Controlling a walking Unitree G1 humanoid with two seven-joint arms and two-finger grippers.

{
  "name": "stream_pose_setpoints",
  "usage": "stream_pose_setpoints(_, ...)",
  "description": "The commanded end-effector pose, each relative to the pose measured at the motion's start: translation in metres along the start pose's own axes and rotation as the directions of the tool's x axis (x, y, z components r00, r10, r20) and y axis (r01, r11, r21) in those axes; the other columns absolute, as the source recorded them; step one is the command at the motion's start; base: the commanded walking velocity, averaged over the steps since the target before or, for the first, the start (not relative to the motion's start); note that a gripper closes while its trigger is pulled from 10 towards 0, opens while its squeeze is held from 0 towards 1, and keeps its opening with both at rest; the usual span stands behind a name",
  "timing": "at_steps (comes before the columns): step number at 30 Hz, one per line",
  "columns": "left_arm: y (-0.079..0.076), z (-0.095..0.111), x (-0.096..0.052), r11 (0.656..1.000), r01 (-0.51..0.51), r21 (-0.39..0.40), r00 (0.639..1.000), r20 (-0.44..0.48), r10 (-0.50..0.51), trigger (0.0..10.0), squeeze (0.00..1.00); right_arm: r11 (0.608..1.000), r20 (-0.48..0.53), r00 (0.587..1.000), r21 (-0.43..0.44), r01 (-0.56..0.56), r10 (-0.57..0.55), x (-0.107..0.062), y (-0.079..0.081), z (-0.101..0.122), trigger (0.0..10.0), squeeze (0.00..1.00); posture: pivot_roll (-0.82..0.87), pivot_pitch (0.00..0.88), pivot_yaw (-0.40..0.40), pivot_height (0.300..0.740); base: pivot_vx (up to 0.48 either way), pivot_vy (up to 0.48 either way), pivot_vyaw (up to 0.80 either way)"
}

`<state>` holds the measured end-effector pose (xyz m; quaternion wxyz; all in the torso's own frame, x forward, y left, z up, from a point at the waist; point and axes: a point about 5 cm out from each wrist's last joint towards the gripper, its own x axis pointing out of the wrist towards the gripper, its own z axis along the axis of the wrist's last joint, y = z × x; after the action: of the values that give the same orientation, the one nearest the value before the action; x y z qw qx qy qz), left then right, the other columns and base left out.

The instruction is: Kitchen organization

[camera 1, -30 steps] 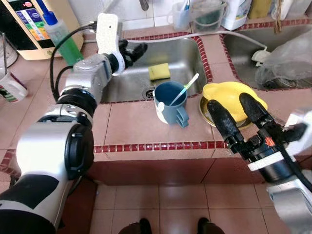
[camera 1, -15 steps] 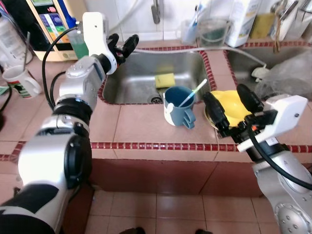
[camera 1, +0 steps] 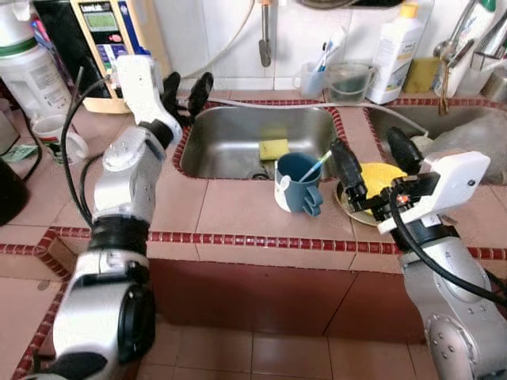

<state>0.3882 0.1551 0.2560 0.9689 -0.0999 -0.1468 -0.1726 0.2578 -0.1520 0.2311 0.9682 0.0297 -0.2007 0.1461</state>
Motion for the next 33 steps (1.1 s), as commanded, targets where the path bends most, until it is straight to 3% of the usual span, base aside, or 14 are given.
stream_pose_setpoints(1, -0.005, 0.004, -0.005, 1.0, 0.005, 0.021, 0.999, 0.036, -0.005, 10.0, 0.0, 0.999, 0.005, 1.0, -0.019, 0.03, -0.03, 0.001, -0.002, -0.002, 10.0, 0.0, -0.12, 0.0, 0.071, 0.74, 0.0, 0.0, 0.0)
stream_pose_setpoints(2, -0.007, 0.003, -0.01, 0.999, -0.001, 0.054, 0.999, 0.048, -0.001, 10.0, 0.0, 0.999, 0.0, 0.999, -0.031, 0.042, -0.042, 0.002, -0.003, -0.004, 10.0, 0.0, -0.12, 0.0, 0.069, 0.74, 0.0, 0.0, 0.0)
stream_pose_setpoints(4, -0.006, -0.003, -0.017, 1.0, -0.006, 0.029, 0.999, 0.034, 0.005, 10.0, 0.0, 0.997, -0.016, 0.997, -0.039, 0.07, -0.07, 0.001, -0.005, -0.011, 10.0, 0.0, -0.11, 0.0, 0.065, 0.74, 0.0, 0.0, 0.0)
stream_pose_setpoints(9, -0.004, -0.013, -0.035, 0.997, -0.038, 0.068, 0.998, 0.042, 0.035, 10.0, 0.0, 0.993, -0.043, 0.993, -0.052, 0.106, -0.108, -0.003, -0.008, -0.023, 10.0, 0.0, -0.1, 0.0, 0.055, 0.74, 0.0, 0.0, 0.0)
stream_pose_setpoints(14, -0.003, -0.037, -0.056, 0.996, -0.079, 0.048, 0.997, -0.022, 0.08, 10.0, 0.0, 0.991, -0.084, 0.989, -0.055, 0.119, -0.123, -0.011, -0.004, -0.039, 10.0, 0.0, -0.1, 0.0, 0.05, 0.74, 0.0, 0.0, 0.0)
stream_pose_setpoints(20, -0.003, -0.05, -0.068, 0.993, -0.106, 0.061, 0.993, -0.047, 0.109, 10.0, 0.0, 0.989, -0.12, 0.983, -0.075, 0.128, -0.137, -0.014, -0.002, -0.054, 10.0, 0.0, -0.11, 0.0, 0.051, 0.74, 0.0, 0.0, 0.0)
stream_pose_setpoints(24, -0.005, -0.056, -0.07, 0.992, -0.105, 0.073, 0.992, -0.063, 0.11, 10.0, 0.0, 0.986, -0.131, 0.98, -0.094, 0.139, -0.15, -0.014, -0.003, -0.059, 10.0, 0.0, -0.12, 0.0, 0.053, 0.74, 0.0, 0.0, 0.0)
stream_pose_setpoints(27, -0.007, -0.058, -0.067, 0.993, -0.113, 0.024, 0.992, -0.051, 0.114, 10.0, 0.0, 0.974, -0.155, 0.968, -0.144, 0.174, -0.196, -0.012, -0.01, -0.065, 10.0, 0.0, -0.12, 0.0, 0.05, 0.74, 0.0, 0.0, 0.0)
stream_pose_setpoints(33, -0.012, -0.059, -0.059, 0.994, -0.093, 0.059, 0.994, -0.054, 0.096, 10.0, 0.0, 0.966, -0.153, 0.962, -0.163, 0.202, -0.227, -0.011, -0.016, -0.066, 10.0, 0.0, -0.13, 0.0, 0.042, 0.74, 0.0, 0.0, 0.0)
